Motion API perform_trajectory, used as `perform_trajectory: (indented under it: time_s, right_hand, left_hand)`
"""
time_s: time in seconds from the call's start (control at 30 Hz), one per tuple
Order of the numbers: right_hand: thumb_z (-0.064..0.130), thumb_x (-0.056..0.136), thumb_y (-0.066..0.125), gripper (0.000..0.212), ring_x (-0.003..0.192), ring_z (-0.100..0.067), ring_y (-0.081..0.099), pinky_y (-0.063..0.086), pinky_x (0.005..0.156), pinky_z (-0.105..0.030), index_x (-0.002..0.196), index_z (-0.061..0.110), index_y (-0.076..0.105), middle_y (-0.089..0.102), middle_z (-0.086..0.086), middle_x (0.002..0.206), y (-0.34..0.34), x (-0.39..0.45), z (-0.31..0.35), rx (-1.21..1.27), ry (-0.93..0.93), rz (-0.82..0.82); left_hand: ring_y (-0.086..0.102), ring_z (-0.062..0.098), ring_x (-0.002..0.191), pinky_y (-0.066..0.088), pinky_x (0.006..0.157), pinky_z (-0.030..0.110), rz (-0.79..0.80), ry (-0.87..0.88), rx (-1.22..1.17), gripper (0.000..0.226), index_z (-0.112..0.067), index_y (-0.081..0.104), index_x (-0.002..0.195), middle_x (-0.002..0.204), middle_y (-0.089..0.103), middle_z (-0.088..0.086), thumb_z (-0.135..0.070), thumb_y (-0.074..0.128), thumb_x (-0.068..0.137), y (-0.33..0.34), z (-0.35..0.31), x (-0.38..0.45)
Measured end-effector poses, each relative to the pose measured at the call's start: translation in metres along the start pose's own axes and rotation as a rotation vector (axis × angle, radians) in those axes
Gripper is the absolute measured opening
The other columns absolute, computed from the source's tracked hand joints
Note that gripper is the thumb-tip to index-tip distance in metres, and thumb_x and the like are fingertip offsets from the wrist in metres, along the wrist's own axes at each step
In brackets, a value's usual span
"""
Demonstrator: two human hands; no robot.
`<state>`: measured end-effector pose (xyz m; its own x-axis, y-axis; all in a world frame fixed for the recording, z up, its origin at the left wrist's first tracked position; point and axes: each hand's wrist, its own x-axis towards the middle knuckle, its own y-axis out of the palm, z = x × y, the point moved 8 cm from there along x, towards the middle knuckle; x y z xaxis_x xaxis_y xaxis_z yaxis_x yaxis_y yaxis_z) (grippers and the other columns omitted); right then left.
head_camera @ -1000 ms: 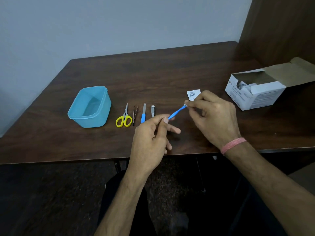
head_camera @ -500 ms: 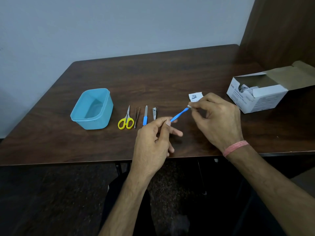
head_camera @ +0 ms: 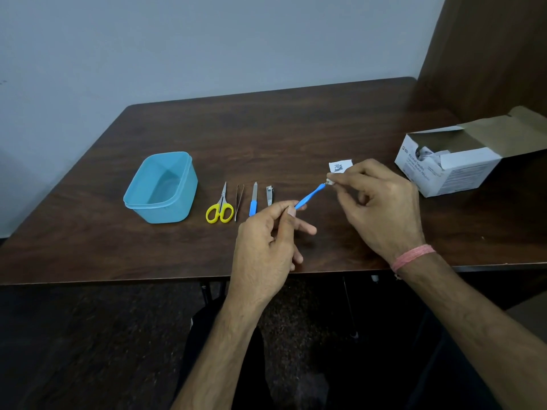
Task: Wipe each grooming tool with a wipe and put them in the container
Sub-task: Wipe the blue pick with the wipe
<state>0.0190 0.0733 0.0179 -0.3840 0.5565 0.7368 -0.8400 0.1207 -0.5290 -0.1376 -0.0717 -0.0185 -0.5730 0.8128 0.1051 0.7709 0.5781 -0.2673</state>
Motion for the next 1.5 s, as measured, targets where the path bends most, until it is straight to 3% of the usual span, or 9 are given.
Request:
perform_trajectory:
  time_s: [0.27,0.43,0.7,0.87,1.17,1.33,1.5]
  right_hand:
    - [0.018,0.103,0.078,0.018,0.068,-0.002,0.050,0.057,0.062,-0.041,0.118,0.023,0.086,0.074,0.010,0.101,0.003,0.000,0.005,0.010,-0.048,0.043]
    - [0.014,0.104,0.075,0.021,0.074,-0.011,0.066,0.059,0.065,-0.041,0.121,0.023,0.085,0.074,0.010,0.105,0.005,0.000,0.007,0.018,-0.065,0.081]
    - [0.000,0.100,0.073,0.034,0.079,-0.009,0.067,0.060,0.064,-0.041,0.122,0.023,0.085,0.074,0.010,0.109,0.006,-0.001,0.012,0.013,-0.082,0.105]
    - [0.004,0.105,0.070,0.027,0.088,-0.012,0.070,0.060,0.069,-0.039,0.122,0.021,0.083,0.072,0.005,0.113,-0.002,0.001,0.010,0.058,-0.036,0.037]
    - [0.010,0.108,0.071,0.021,0.088,0.008,0.053,0.056,0.069,-0.029,0.121,0.021,0.083,0.075,0.005,0.116,-0.002,-0.001,0.016,0.081,-0.076,0.040]
    - [0.007,0.105,0.072,0.025,0.086,-0.010,0.071,0.061,0.067,-0.040,0.123,0.021,0.083,0.075,0.010,0.113,0.004,-0.002,0.019,0.056,-0.114,0.110]
    - [0.012,0.104,0.076,0.021,0.083,-0.012,0.070,0.061,0.067,-0.040,0.121,0.022,0.084,0.074,0.010,0.112,0.006,-0.001,0.018,0.030,-0.093,0.142]
  left_hand:
    - [0.064,0.010,0.050,0.052,0.046,0.021,-0.010,-0.006,0.007,0.025,-0.025,0.074,0.131,0.093,0.085,-0.013,-0.026,0.051,0.120,0.000,-0.001,0.001]
    - [0.064,0.011,0.050,0.051,0.046,0.020,-0.027,-0.013,0.013,0.027,-0.022,0.074,0.135,0.092,0.085,-0.012,-0.027,0.051,0.120,-0.001,0.000,0.001]
    - [0.063,0.011,0.050,0.050,0.046,0.021,-0.016,-0.012,-0.001,0.026,-0.024,0.074,0.131,0.092,0.085,-0.010,-0.027,0.052,0.120,0.000,-0.002,0.001]
    - [0.063,0.011,0.050,0.049,0.045,0.021,-0.033,-0.010,-0.018,0.026,-0.025,0.075,0.132,0.094,0.085,-0.009,-0.026,0.051,0.121,-0.001,-0.002,0.001]
    - [0.063,0.012,0.049,0.049,0.045,0.021,-0.022,-0.008,-0.006,0.024,-0.026,0.074,0.130,0.093,0.085,-0.009,-0.027,0.052,0.120,0.001,-0.002,0.001]
    - [0.063,0.011,0.049,0.050,0.045,0.021,-0.016,0.006,0.004,0.022,-0.032,0.071,0.128,0.093,0.085,-0.010,-0.026,0.052,0.120,0.001,-0.004,0.000]
    - [0.063,0.011,0.050,0.050,0.046,0.020,-0.002,0.003,0.007,0.022,-0.033,0.072,0.127,0.092,0.085,-0.010,-0.025,0.052,0.120,0.001,-0.004,0.000]
